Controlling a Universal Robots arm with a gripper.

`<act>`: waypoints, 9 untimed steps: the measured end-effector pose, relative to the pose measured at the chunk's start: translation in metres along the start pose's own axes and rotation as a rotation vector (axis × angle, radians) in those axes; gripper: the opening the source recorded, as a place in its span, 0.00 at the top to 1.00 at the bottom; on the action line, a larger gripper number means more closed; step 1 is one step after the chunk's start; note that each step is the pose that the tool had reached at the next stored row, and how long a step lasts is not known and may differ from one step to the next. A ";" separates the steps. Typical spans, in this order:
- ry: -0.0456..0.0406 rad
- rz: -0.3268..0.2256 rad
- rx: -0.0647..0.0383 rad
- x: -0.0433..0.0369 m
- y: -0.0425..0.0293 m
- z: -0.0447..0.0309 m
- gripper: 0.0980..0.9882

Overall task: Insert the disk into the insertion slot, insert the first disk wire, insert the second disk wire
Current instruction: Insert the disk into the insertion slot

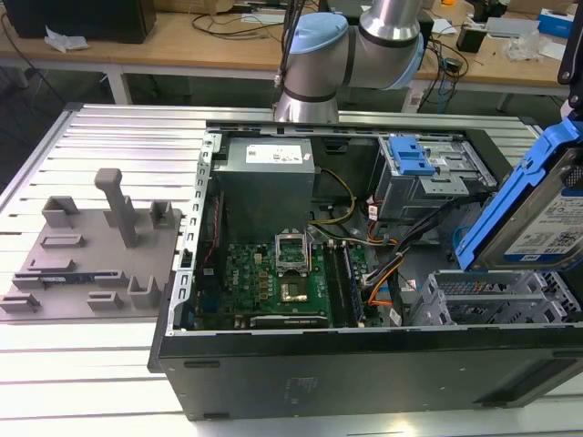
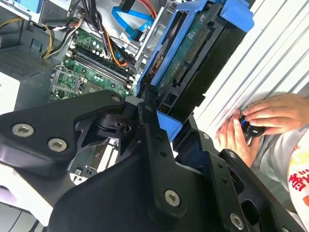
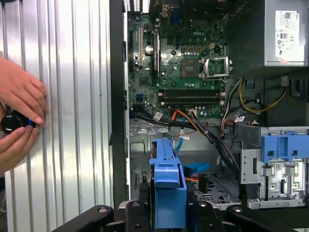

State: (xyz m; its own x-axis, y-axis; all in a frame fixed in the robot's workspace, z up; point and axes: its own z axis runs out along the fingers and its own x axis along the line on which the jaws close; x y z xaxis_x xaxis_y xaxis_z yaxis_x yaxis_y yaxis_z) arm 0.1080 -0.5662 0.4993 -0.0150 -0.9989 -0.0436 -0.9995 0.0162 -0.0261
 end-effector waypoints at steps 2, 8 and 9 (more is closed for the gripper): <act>-0.0001 0.000 0.000 -0.0003 0.0000 0.0002 0.70; -0.0001 0.000 0.000 -0.0018 0.0000 0.0013 0.70; 0.0000 0.000 0.000 -0.0020 0.0001 0.0015 0.70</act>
State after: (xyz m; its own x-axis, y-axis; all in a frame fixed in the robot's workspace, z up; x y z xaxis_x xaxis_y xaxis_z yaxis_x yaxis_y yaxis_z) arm 0.1080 -0.5642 0.4979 -0.0150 -0.9989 -0.0437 -0.9995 0.0162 -0.0264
